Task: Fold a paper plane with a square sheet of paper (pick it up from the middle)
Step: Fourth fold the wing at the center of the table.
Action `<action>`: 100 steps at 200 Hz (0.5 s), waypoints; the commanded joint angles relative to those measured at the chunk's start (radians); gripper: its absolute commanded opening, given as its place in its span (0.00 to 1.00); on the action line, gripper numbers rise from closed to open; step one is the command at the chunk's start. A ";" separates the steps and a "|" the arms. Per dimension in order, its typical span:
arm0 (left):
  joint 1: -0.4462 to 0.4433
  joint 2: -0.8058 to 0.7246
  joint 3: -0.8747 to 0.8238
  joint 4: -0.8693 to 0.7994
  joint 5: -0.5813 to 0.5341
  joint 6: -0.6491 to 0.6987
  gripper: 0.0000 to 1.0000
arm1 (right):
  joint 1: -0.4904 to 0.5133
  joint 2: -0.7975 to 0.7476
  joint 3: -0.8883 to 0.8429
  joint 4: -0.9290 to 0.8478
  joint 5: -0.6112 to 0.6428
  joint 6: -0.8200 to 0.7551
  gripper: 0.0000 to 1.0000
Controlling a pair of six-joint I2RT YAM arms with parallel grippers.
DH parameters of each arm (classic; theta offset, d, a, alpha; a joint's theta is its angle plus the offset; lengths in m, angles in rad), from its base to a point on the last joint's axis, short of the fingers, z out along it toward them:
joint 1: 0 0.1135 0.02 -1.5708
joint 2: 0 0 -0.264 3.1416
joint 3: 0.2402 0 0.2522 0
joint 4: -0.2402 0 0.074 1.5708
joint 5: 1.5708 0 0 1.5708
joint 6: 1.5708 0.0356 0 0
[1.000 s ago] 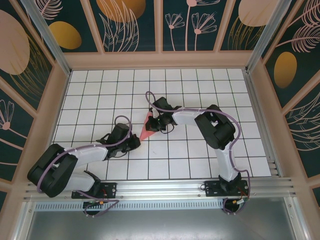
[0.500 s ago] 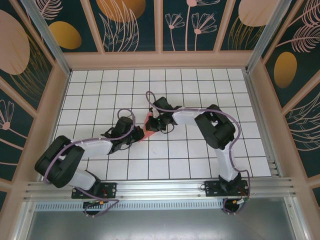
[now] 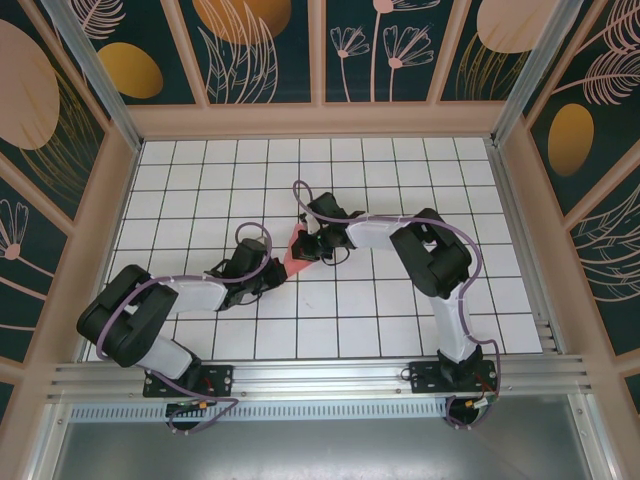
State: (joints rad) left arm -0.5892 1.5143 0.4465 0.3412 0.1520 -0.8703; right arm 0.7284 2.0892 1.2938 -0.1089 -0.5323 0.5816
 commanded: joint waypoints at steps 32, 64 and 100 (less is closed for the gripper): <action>0.006 0.025 -0.027 -0.020 0.013 -0.012 0.00 | 0.027 -0.043 -0.047 0.022 -0.024 0.000 0.06; 0.005 0.023 -0.024 -0.017 0.017 -0.010 0.00 | 0.040 -0.018 -0.049 0.005 -0.040 -0.005 0.06; 0.004 0.025 -0.025 -0.012 0.023 -0.011 0.00 | 0.052 -0.009 -0.038 -0.010 -0.062 -0.035 0.06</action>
State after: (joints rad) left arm -0.5880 1.5154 0.4427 0.3531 0.1562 -0.8703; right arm 0.7547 2.0747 1.2606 -0.0937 -0.5335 0.5800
